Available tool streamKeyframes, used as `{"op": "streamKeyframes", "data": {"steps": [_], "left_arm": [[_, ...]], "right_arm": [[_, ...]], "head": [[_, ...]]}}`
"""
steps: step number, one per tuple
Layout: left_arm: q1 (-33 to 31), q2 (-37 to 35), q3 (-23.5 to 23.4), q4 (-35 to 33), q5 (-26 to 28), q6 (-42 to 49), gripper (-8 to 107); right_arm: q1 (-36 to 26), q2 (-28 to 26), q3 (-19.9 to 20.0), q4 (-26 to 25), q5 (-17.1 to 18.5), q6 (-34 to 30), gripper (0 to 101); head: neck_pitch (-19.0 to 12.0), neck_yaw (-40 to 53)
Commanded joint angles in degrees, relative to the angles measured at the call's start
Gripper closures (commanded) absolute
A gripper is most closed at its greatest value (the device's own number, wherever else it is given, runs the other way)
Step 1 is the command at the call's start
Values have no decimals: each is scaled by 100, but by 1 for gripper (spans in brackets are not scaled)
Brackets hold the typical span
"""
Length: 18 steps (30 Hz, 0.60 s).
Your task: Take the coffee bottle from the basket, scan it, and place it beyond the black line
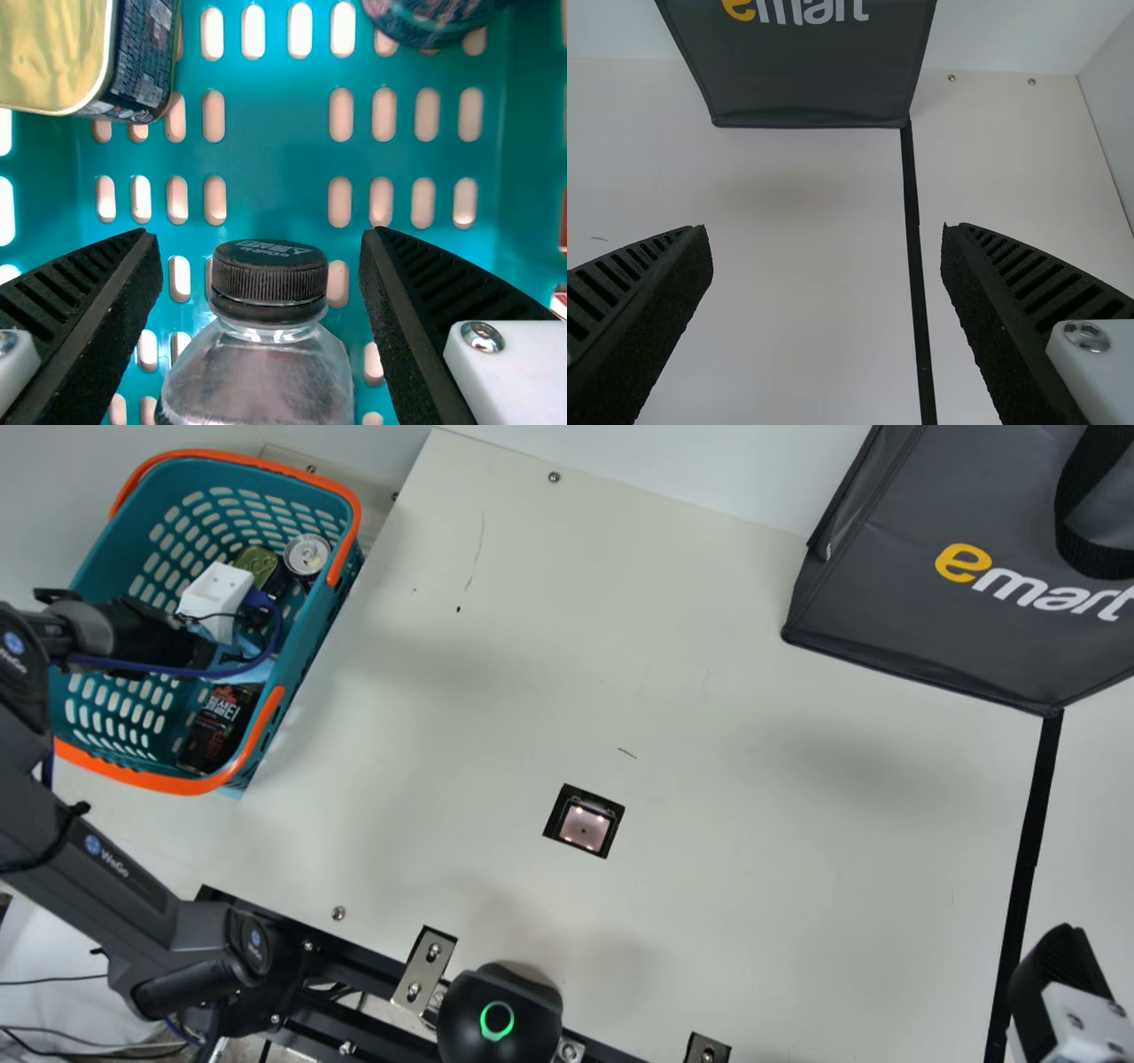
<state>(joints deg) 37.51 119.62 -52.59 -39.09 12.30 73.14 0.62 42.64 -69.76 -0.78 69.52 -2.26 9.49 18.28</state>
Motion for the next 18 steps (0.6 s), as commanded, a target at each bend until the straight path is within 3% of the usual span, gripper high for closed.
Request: {"op": "streamKeyframes", "data": {"steps": [1, 6, 18], "left_arm": [[1, 39, -9, -33, -29, 44, 9], [1, 134, -34, -197, -77, 168, 9], [18, 215, -39, -664, -81, 602, 89]], "right_arm": [[0, 0, 0, 0, 0, 0, 10], [0, 0, 0, 0, 0, 0, 10], [0, 0, 0, 0, 0, 0, 10]], "head": [[-157, 14], [-157, 14], [-157, 14]]}}
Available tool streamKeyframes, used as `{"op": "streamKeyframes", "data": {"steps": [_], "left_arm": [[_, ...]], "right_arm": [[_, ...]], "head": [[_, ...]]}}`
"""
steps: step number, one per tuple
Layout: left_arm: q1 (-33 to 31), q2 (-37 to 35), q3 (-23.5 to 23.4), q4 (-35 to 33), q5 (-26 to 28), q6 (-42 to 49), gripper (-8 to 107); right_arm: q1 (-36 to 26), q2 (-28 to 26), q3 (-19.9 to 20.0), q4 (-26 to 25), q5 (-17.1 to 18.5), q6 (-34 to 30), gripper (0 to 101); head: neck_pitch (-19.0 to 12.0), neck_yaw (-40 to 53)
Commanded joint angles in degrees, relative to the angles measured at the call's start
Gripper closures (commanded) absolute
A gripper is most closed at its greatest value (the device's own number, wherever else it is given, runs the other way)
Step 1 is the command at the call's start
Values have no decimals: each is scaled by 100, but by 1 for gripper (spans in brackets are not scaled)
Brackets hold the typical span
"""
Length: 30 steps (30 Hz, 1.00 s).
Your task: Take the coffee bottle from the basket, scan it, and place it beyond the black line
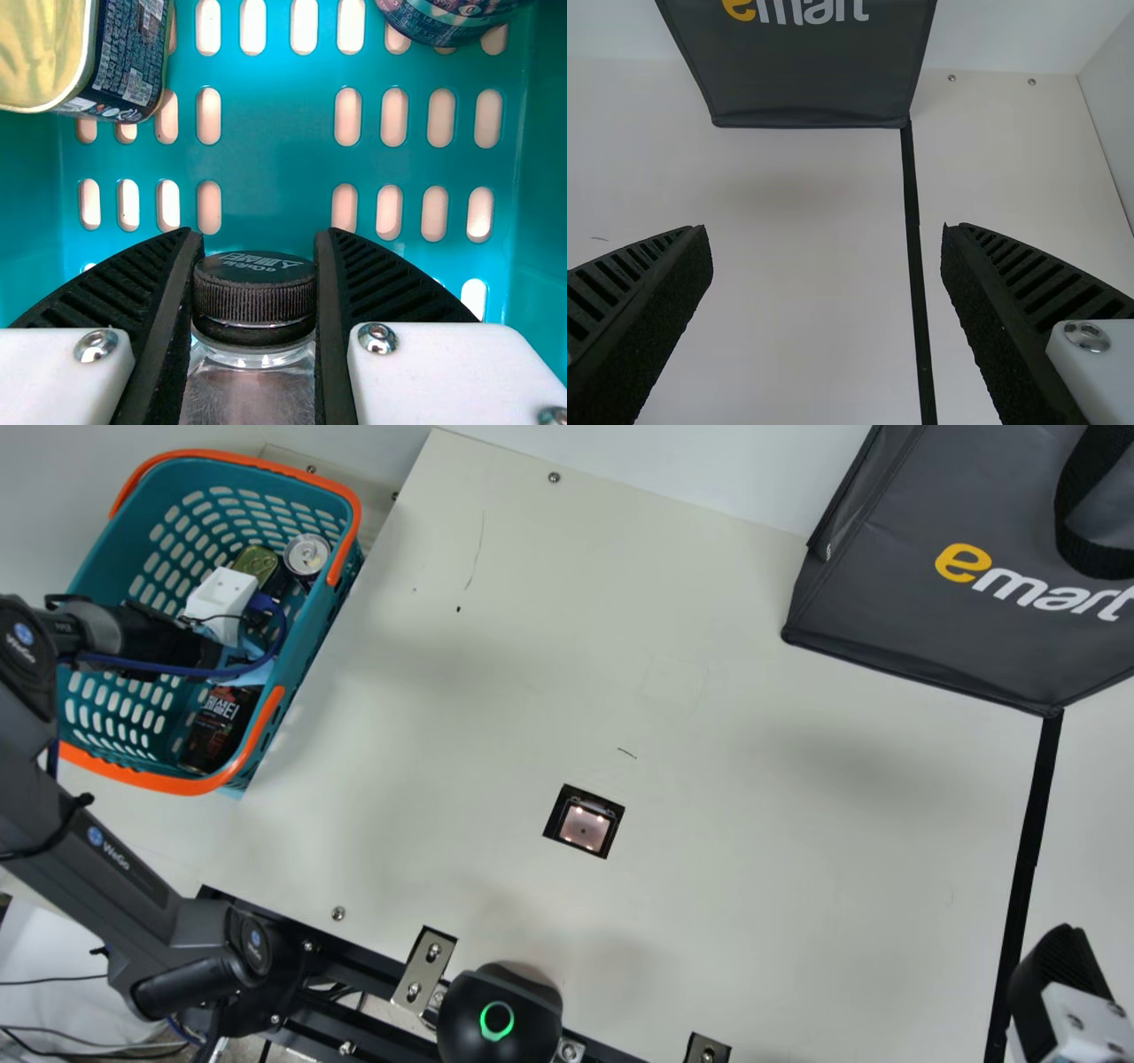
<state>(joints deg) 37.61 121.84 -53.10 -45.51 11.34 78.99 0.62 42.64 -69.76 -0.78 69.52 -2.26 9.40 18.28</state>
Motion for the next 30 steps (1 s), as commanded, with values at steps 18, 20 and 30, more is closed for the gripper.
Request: {"op": "streamKeyframes", "data": {"steps": [18, 20, 30], "left_arm": [[88, -883, 95, -90, 428, -41, 89], [110, -1038, 98, -58, 519, -90, 89], [372, -1836, 249, 97, 982, -196, 89]], "right_arm": [[0, 0, 0, 0, 0, 0, 10], [0, 0, 0, 0, 0, 0, 10], [0, 0, 0, 0, 0, 0, 10]], "head": [[-148, 14], [-148, 14], [-148, 14]]}}
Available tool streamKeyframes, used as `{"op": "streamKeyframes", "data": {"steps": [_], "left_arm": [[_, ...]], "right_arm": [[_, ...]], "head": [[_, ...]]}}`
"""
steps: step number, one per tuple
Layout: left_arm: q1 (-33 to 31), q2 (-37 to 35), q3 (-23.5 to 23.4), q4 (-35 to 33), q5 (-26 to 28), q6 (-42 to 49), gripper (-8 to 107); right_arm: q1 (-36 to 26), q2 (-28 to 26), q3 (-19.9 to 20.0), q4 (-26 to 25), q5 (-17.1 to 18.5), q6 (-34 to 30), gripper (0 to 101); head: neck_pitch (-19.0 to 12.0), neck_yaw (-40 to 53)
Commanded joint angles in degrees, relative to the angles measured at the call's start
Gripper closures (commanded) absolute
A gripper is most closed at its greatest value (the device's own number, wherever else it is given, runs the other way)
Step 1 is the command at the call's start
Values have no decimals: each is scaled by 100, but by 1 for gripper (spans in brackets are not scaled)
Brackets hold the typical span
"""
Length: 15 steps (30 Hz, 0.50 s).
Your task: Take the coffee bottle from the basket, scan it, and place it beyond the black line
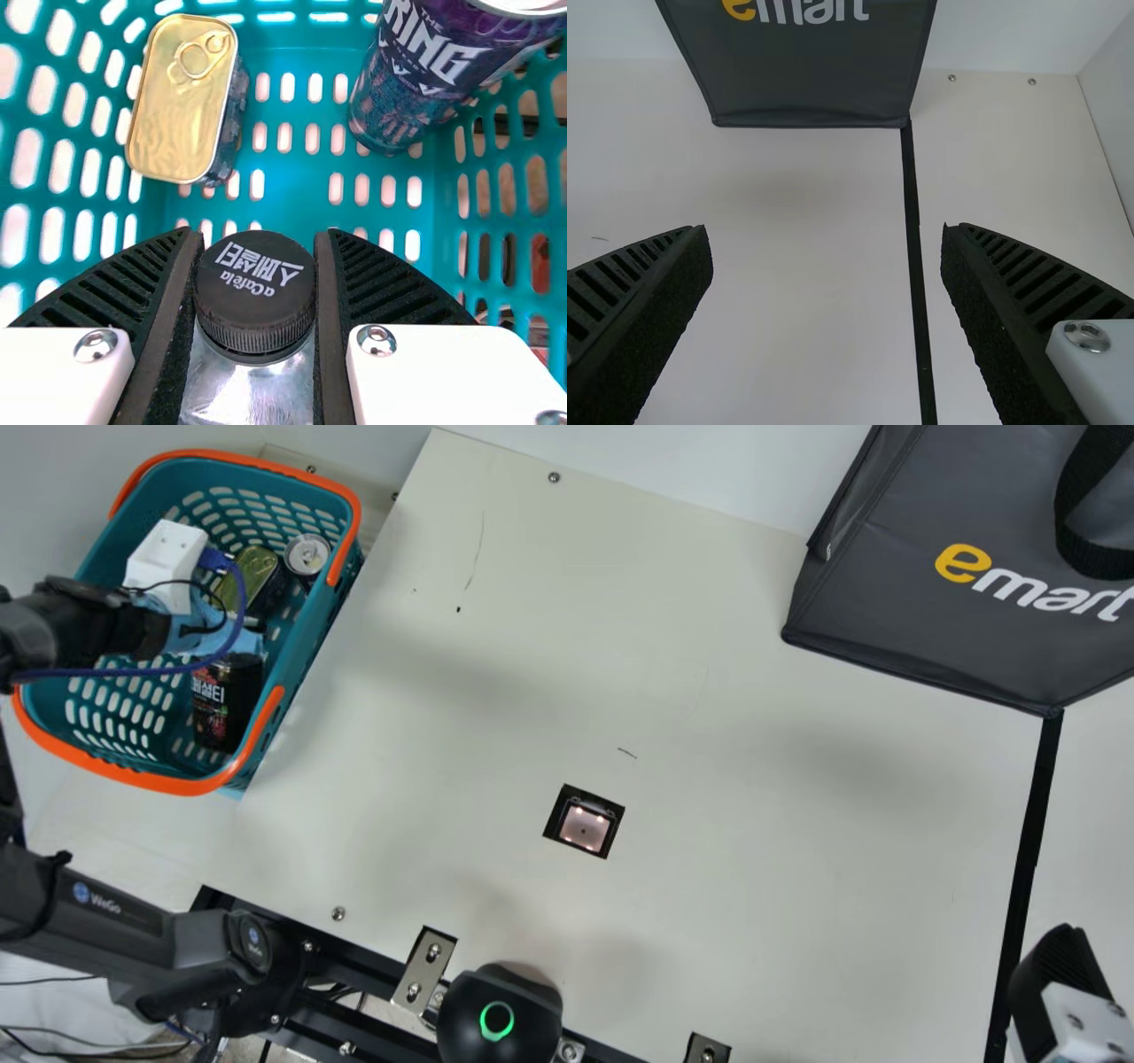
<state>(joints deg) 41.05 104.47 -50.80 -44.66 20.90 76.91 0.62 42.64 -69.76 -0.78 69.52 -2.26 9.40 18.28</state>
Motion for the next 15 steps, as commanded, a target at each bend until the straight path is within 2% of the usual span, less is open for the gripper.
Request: {"op": "streamKeyframes", "data": {"steps": [1, 15], "left_arm": [[65, -172, 53, 28, 62, 20, 89], [508, -1205, 500, 321, 572, -71, 89]], "right_arm": [[0, 0, 0, 0, 0, 0, 10], [0, 0, 0, 0, 0, 0, 10]], "head": [[-148, 14], [-148, 14]]}}
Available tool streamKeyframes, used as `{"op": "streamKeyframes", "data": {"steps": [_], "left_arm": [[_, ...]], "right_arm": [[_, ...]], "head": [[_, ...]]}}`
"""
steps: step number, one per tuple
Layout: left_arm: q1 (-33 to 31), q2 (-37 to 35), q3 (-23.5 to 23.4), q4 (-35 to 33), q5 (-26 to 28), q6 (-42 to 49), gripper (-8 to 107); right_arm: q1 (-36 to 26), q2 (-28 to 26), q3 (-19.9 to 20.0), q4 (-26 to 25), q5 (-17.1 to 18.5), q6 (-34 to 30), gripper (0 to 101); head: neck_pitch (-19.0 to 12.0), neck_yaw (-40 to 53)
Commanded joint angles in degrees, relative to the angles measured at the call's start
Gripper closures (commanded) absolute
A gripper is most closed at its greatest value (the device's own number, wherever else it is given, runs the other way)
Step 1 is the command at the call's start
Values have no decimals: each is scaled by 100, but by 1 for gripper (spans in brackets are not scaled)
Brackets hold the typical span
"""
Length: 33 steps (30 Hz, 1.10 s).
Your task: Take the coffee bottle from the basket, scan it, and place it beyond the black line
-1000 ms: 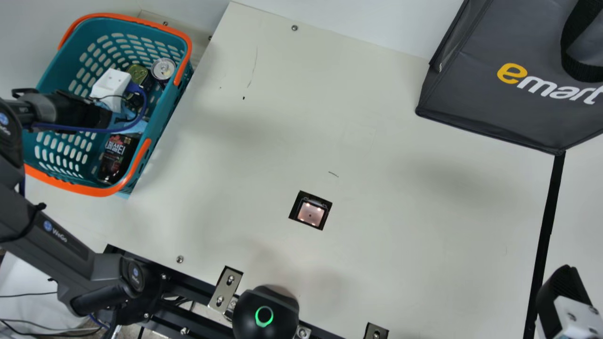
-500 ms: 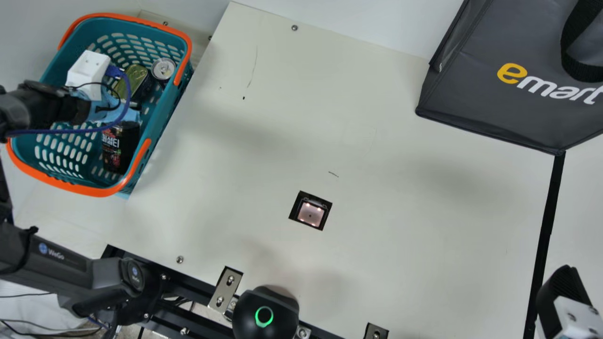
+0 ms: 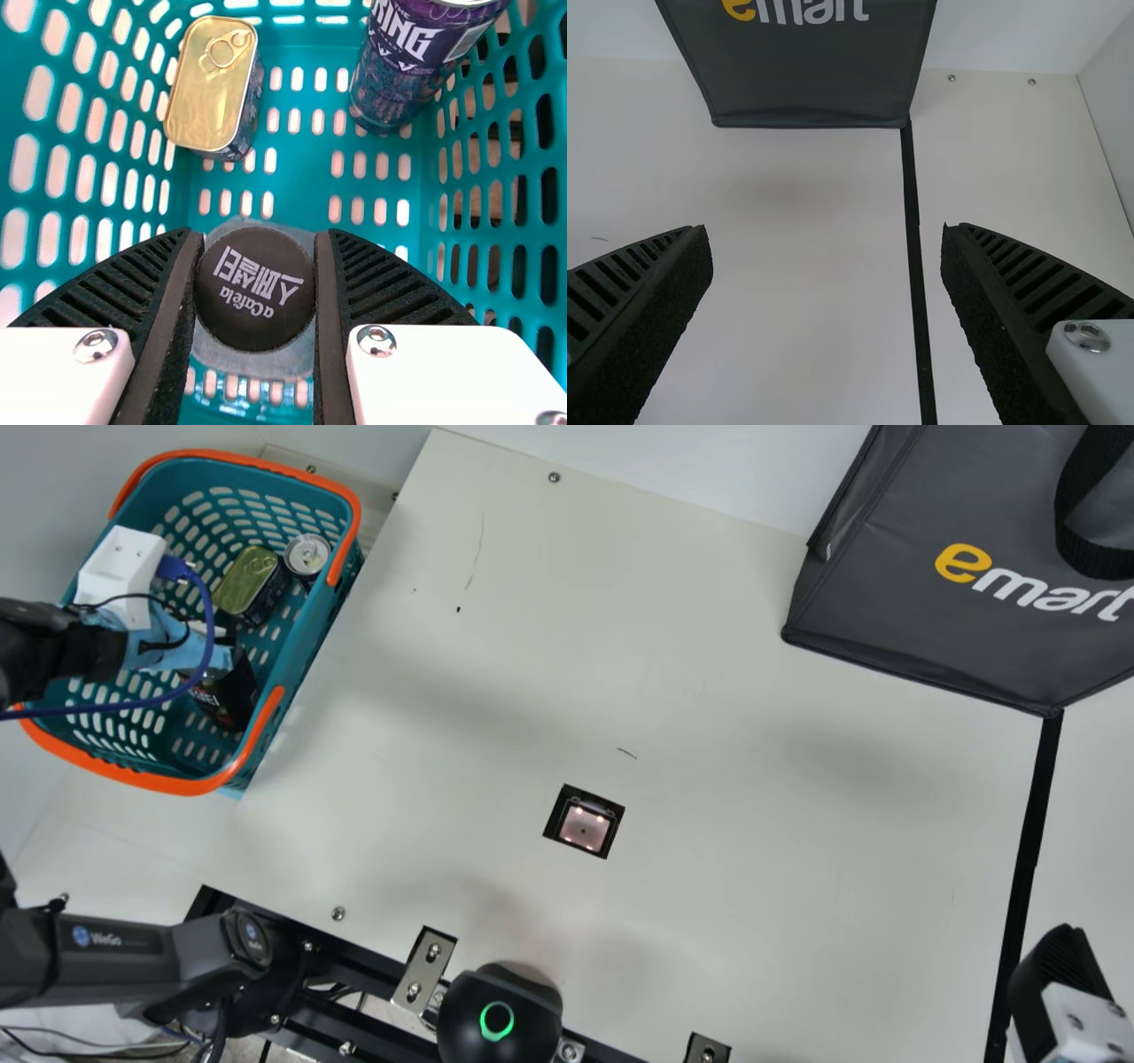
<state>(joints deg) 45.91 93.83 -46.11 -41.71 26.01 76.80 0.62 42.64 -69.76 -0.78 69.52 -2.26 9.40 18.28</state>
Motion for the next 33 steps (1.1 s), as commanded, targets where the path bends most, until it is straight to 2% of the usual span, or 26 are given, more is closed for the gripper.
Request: {"op": "streamKeyframes", "data": {"steps": [1, 15, 33], "left_arm": [[40, -215, 45, 52, 102, -96, 89], [69, -983, -246, 487, 605, -929, 89], [-216, -1819, -1255, 1127, 1456, -2566, 89]], "right_arm": [[0, 0, 0, 0, 0, 0, 10], [0, 0, 0, 0, 0, 0, 10], [0, 0, 0, 0, 0, 0, 10]], "head": [[-148, 14], [-148, 14], [-148, 14]]}}
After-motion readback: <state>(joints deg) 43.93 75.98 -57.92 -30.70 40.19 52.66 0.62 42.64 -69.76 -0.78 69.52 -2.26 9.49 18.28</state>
